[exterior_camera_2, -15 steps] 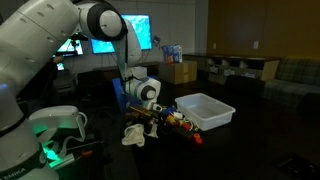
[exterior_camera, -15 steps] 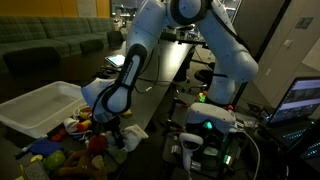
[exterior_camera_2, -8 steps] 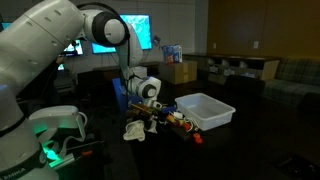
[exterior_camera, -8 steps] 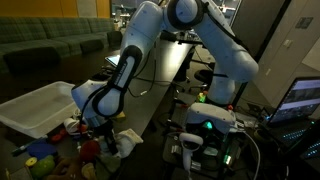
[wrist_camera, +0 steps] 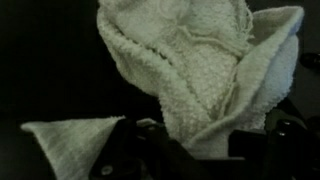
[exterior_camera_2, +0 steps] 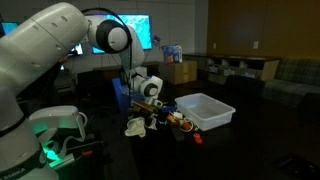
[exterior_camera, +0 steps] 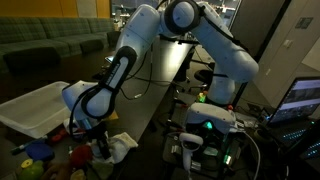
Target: Use the towel to push all contents to the left
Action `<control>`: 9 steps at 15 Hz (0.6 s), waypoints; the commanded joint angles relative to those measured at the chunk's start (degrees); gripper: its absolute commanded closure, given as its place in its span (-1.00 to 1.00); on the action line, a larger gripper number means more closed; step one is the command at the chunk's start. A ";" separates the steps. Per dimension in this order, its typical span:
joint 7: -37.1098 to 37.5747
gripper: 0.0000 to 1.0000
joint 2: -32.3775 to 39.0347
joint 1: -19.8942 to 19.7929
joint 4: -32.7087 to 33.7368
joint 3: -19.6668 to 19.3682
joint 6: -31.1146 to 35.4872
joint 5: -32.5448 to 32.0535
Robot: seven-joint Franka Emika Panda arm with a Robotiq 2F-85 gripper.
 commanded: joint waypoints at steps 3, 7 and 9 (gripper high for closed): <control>-3.43 0.99 3.23 0.40 6.06 2.26 -1.64 3.03; -4.88 0.99 3.20 0.06 6.96 3.65 -1.25 4.60; -5.46 0.99 2.84 -0.07 7.03 4.17 -0.91 5.31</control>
